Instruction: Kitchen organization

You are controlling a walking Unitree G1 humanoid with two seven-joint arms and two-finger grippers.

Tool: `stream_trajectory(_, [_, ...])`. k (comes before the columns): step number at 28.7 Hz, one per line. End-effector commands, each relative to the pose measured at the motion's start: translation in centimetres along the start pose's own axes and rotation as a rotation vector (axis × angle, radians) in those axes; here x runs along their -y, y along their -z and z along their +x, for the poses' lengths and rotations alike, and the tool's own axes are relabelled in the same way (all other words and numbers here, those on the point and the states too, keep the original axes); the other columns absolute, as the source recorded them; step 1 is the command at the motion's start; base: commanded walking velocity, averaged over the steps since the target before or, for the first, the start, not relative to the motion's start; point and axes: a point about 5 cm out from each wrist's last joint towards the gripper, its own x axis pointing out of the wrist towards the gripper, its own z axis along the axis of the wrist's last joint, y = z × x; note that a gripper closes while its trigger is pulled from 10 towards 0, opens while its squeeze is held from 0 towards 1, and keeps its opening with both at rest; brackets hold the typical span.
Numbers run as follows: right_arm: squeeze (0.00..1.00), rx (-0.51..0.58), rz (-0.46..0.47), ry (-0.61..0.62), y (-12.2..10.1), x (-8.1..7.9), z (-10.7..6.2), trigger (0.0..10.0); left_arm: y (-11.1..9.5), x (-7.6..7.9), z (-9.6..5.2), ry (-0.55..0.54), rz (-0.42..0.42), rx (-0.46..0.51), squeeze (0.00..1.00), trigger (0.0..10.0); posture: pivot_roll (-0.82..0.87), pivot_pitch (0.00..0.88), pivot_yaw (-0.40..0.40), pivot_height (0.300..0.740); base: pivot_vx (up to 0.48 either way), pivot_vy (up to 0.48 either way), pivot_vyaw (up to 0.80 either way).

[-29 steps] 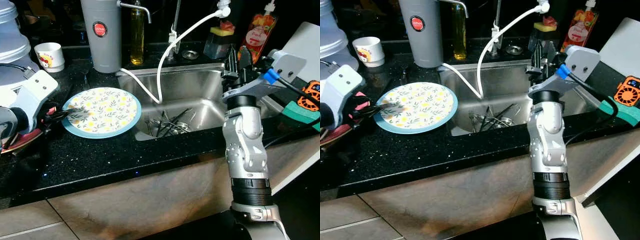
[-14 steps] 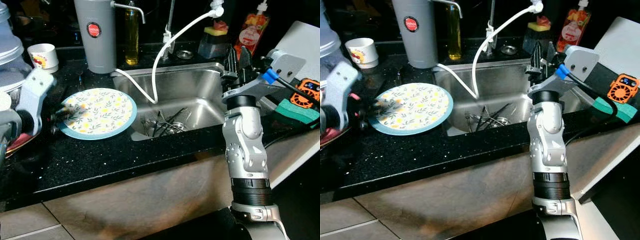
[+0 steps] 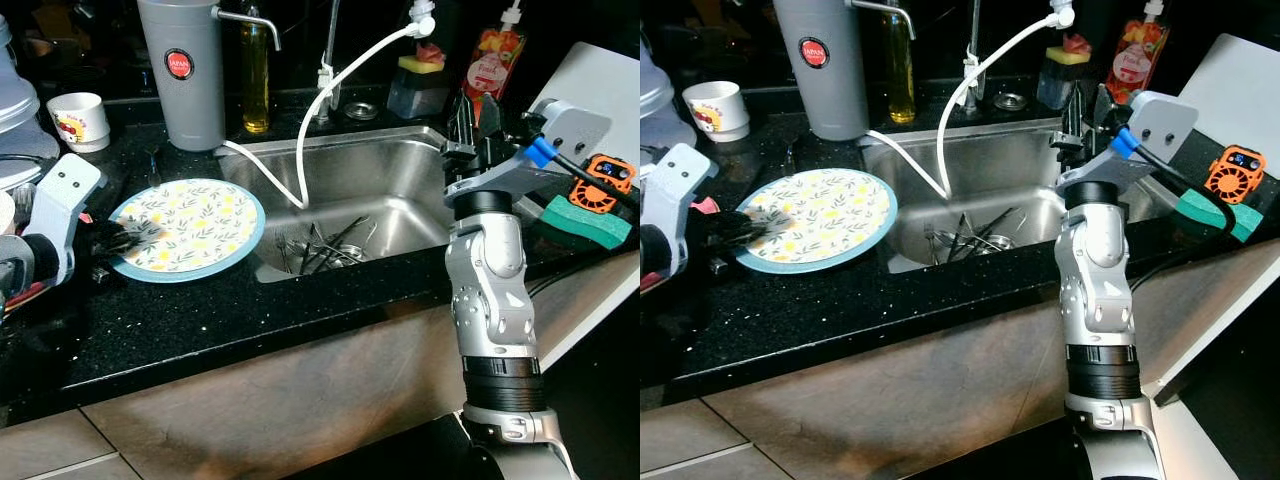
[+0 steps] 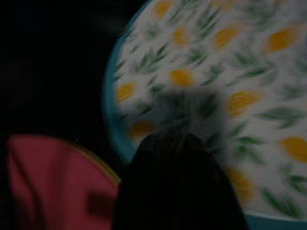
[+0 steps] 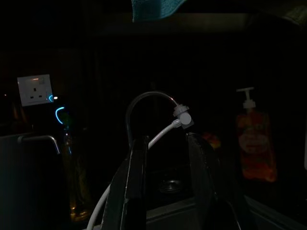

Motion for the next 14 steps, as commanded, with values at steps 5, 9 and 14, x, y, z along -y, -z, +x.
stream_trajectory(5, [0.0,-0.002,-0.001,0.012,-0.1,0.4,0.1,10.0,0.8,-0.7,0.2,-0.072,-0.041,-0.018,0.0,0.0,0.2,0.035,-0.056,0.74,0.0,0.0,0.0])
stream_trajectory(9, [0.0,0.001,-0.002,0.012,-0.2,0.4,0.1,10.0,-4.2,-0.1,0.1,-0.051,-0.056,0.254,0.0,0.0,0.2,0.033,-0.056,0.74,0.0,0.0,0.0])
stream_trajectory(14, [0.0,0.004,-0.003,0.013,-0.3,0.4,0.1,10.0,-10.9,0.8,-1.5,-0.007,-0.072,0.572,0.0,9.9,0.2,0.033,-0.056,0.74,0.0,0.0,0.0])
